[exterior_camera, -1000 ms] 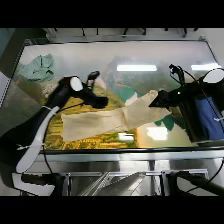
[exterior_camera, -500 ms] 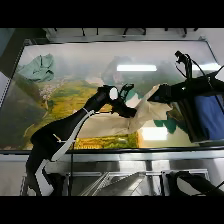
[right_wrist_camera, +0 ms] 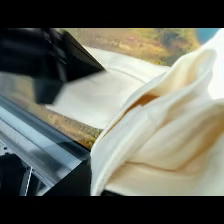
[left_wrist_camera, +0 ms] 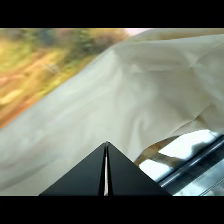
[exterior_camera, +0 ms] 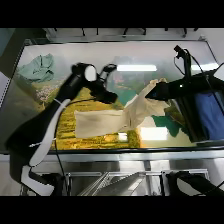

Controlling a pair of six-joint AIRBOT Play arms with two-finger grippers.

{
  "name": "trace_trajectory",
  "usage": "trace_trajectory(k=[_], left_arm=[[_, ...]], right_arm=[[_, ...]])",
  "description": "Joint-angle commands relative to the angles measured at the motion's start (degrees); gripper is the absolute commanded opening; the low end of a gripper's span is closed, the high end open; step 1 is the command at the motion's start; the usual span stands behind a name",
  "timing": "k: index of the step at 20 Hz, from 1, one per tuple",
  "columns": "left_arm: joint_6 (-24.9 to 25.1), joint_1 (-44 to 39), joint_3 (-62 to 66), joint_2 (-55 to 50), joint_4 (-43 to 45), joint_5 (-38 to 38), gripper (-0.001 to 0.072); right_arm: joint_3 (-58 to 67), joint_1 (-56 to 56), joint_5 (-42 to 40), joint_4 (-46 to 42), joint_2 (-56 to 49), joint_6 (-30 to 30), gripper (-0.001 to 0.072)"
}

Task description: Fold the shirts.

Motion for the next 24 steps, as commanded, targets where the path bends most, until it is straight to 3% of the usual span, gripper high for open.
trace_trajectory(k=[1, 10, 15, 18, 22, 23, 24], left_arm=[[1.9, 9.2, 0.1, 8.3, 6.8, -7.3, 0.0018], [1.7, 31.9, 0.1, 19.4, 2.2, -6.3, 0.0018], [2.1, 34.6, -6.0, 19.3, -3.3, -4.0, 0.0018], [3.1, 33.7, -13.0, 19.8, -3.3, -3.3, 0.0018], [4.6, 32.5, -22.5, 23.8, -3.2, 0.5, 0.0018], [5.0, 32.5, -24.8, 25.2, -3.1, 1.1, 0.0018], [5.5, 32.7, -26.7, 26.5, -3.1, 1.3, 0.0018]], right_arm=[[0.1, 6.0, -2.9, -0.1, -2.3, 0.1, 0.0018], [5.5, 29.7, -18.7, 2.1, -25.1, 0.1, 0.0018], [9.6, 37.6, -26.4, 11.2, -38.6, 1.2, 0.0018], [9.6, 38.5, -29.7, 20.9, -41.2, -3.3, 0.0019], [9.6, 37.7, -35.5, 27.3, -41.2, -5.3, 0.0027], [9.6, 37.5, -35.7, 29.7, -41.2, -6.7, 0.0138], [9.6, 37.1, -35.4, 32.7, -41.1, -9.0, 0.0499]])
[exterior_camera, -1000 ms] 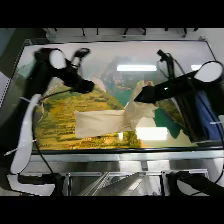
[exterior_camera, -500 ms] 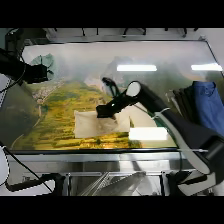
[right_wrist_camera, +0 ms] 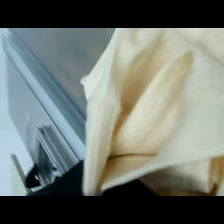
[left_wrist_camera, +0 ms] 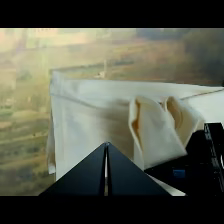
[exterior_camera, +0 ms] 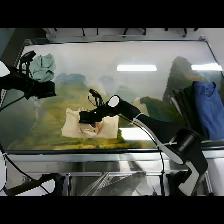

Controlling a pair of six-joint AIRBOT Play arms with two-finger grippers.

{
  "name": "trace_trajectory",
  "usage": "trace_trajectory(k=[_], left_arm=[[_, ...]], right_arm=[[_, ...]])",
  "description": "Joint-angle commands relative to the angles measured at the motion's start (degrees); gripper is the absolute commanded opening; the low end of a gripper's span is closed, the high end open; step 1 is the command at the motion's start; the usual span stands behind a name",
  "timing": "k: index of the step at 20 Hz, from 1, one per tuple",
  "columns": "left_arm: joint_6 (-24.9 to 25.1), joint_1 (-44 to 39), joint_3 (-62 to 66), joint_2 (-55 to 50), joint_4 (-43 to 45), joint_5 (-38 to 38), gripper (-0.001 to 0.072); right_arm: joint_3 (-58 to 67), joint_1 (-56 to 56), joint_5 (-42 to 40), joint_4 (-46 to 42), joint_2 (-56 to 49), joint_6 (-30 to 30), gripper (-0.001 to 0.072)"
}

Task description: Fold the shirts.

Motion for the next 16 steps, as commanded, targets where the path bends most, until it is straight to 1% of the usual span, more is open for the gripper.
trace_trajectory(k=[1, 4, 6, 7, 9, 10, 11, 14, 16], left_arm=[[1.6, 0.4, -7.9, 4.5, -0.1, 2.2, 0.0018], [1.6, 3.5, -11.4, 8.3, -0.1, 3.4, 0.0018], [1.6, 5.9, -12.6, 10.3, -0.2, 3.2, 0.0018], [1.6, 7.1, -13.3, 11.1, -0.2, 2.7, 0.0019], [1.6, 8.4, -14.8, 12.2, -0.3, 1.4, 0.0018], [1.6, 8.4, -16.0, 12.5, -0.3, 1.0, 0.0018], [2.5, 8.2, -18.2, 12.8, -2.0, 1.0, 0.0018], [11.0, 6.6, -25.6, 12.5, -12.8, 2.6, 0.0019], [13.7, 5.2, -27.8, 10.2, -14.4, 4.6, 0.0019]], right_arm=[[0.1, -1.1, -0.9, 12.0, -0.3, -7.0, 0.0712], [0.1, -5.0, 4.7, 21.7, 1.0, -13.4, 0.0712], [0.1, -8.3, 7.7, 22.1, 2.6, -14.3, 0.0708], [0.0, -10.1, 10.6, 20.4, 3.3, -13.8, 0.0702], [-1.3, -14.0, 16.3, 12.4, 5.2, -8.4, 0.0701], [-3.2, -15.8, 17.7, 7.2, 7.0, -5.6, 0.0701], [-5.8, -17.5, 18.3, 3.4, 9.3, -4.3, 0.0701], [-16.3, -22.6, 16.2, -1.2, 17.6, -3.5, 0.0701], [-23.6, -26.2, 13.9, -1.8, 22.8, -3.7, 0.0701]])
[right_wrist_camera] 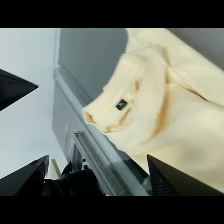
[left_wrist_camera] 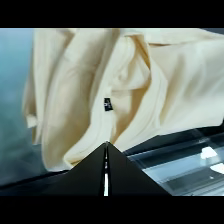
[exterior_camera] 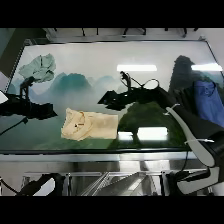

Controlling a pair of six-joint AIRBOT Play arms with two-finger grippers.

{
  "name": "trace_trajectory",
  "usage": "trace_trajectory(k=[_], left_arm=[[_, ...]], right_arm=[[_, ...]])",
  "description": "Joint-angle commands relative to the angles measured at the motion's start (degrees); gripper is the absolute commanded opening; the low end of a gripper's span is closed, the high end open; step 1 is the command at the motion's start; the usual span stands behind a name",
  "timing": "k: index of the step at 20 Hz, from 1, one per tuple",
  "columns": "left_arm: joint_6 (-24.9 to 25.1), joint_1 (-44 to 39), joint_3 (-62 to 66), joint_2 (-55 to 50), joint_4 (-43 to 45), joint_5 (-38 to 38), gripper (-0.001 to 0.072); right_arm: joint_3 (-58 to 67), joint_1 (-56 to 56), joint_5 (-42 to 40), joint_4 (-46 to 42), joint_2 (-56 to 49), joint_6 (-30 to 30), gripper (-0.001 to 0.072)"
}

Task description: Fold the shirts.

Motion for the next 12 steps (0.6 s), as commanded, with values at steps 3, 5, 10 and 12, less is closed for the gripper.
trace_trajectory(k=[3, 5, 10, 12], left_arm=[[7.6, -1.7, -3.9, -8.1, -7.8, 5.6, 0.0562], [8.8, -1.7, -1.2, -12.9, -8.1, 5.9, 0.0583], [10.6, -4.5, 6.8, -23.9, -7.9, 6.7, 0.0583], [10.7, -5.9, 9.3, -27.7, -7.9, 6.5, 0.0582]], right_arm=[[-16.8, -8.2, -1.0, -4.2, 11.7, 0.6, 0.0701], [-20.0, -8.4, -0.4, -4.2, 13.6, 0.2, 0.0701], [-21.9, -8.4, -0.6, -4.1, 14.4, 0.3, 0.0701], [-21.9, -8.4, -0.7, -4.1, 14.4, 0.3, 0.0701]])
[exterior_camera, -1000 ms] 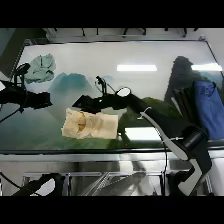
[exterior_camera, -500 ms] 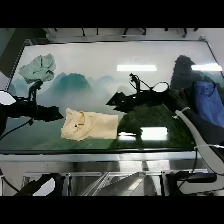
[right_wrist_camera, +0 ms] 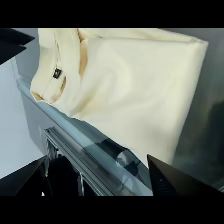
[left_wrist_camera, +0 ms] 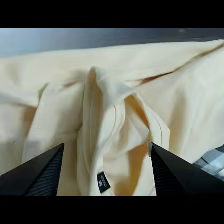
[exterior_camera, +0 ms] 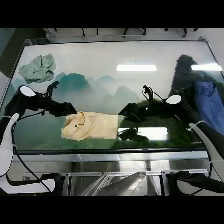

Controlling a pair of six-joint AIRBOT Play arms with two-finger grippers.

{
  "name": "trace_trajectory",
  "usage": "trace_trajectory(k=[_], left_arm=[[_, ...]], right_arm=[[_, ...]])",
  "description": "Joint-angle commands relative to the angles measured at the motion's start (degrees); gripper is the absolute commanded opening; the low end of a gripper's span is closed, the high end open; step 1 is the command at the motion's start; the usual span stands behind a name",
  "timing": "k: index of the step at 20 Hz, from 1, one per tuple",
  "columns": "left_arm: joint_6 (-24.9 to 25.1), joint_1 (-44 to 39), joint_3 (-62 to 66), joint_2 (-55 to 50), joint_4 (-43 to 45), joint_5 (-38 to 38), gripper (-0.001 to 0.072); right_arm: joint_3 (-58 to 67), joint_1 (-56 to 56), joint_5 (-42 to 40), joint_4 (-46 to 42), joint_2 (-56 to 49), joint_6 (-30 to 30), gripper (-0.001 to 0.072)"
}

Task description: Fold the shirts.

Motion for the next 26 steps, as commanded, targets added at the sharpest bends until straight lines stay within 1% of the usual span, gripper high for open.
trace_trajectory(k=[1, 3, 4, 5, 6, 9, 13, 16, 19, 23, 24, 25, 26], left_arm=[[1.0, -2.2, 4.9, -7.3, -0.3, -0.5, 0.0582], [1.3, -2.7, 7.0, -9.8, -0.4, -1.1, 0.0569], [1.5, -2.7, 7.6, -10.5, -0.4, -0.9, 0.0295], [2.3, -2.7, 8.0, -10.7, -0.5, -0.8, 0.0057], [3.2, -2.7, 8.3, -10.6, -0.4, -0.9, 0.0019], [2.9, -1.3, 10.0, -9.0, -0.3, -1.5, 0.0018], [2.0, 3.2, 13.0, -2.2, -0.3, -1.7, 0.0018], [2.3, 6.2, 9.6, 1.2, -0.1, -0.6, 0.0018], [2.3, 9.7, 4.2, 0.5, 0.0, 0.8, 0.0018], [2.3, 14.0, 3.0, -5.4, -1.6, 2.4, 0.0020], [2.3, 14.9, 3.0, -6.8, -3.3, 2.5, 0.0205], [1.8, 15.6, 3.0, -7.9, -5.3, 2.8, 0.0625], [0.7, 16.6, 3.1, -8.5, -7.1, 2.9, 0.0691]], right_arm=[[-0.9, -0.2, -0.1, -0.2, 0.5, 0.0, 0.0701], [-0.9, -0.2, -0.1, -0.2, 0.5, 0.0, 0.0701], [-0.9, -0.2, -0.1, -0.2, 0.5, 0.0, 0.0701], [-0.9, -0.2, -0.1, -0.2, 0.5, 0.0, 0.0701], [-0.9, -0.2, -0.1, -0.2, 0.5, 0.1, 0.0701], [-0.9, -0.2, -0.1, -0.2, 0.5, 0.2, 0.0701], [-0.9, -0.2, -2.3, -0.2, 0.4, 0.2, 0.0701], [-0.9, -0.2, -3.3, -0.2, -0.4, 0.2, 0.0701], [-0.9, -0.2, -3.3, -0.2, -1.3, 0.4, 0.0701], [-0.9, -0.1, -2.9, -0.2, -2.0, 0.4, 0.0701], [-0.9, -0.1, -2.1, -0.2, -2.5, 0.4, 0.0701], [-0.9, -0.1, -1.3, -0.3, -3.1, 0.4, 0.0702], [-0.9, -0.1, -0.4, -0.2, -4.1, 0.4, 0.0702]])
